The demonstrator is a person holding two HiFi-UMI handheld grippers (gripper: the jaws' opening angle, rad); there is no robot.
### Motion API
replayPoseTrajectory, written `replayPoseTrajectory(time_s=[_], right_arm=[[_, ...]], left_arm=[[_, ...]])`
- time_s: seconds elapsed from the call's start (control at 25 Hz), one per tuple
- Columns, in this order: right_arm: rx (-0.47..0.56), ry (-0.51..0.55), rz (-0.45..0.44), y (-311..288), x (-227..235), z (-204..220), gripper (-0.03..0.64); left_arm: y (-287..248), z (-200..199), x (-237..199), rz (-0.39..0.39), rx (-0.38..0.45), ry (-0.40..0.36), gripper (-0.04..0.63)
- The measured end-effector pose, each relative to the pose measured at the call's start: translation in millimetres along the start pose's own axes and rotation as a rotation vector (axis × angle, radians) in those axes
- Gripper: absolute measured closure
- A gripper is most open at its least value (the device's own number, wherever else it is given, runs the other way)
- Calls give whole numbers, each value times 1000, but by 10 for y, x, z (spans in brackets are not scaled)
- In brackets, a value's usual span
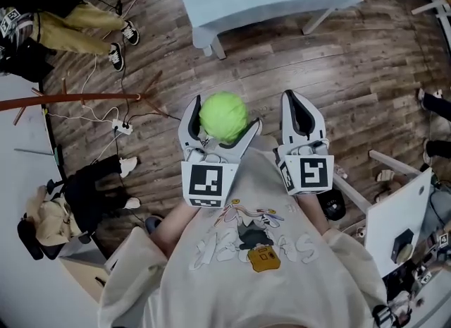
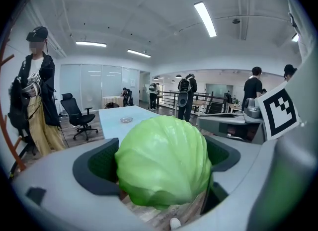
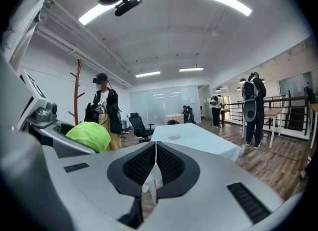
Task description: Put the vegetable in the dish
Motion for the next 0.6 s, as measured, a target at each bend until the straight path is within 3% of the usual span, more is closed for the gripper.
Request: replayPoseTrajectory(time_s=[0.28,0.6], right_arm=[[0,0,15,65,389,67,594],[-6,-20,13,-111,577,81,594]], left_arm=[[-219,-95,202,-20,0,-1,60],[-463,-213,128,-40,0,8,60]])
Point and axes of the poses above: the fingertips, and each gripper's own axes: y backward along the fingers, x to its right, z out of its underside, the point moved 1 cm from there along y, backward along the fingers, and after that the axes turned 2 degrees about y, right-handed, at the moved point
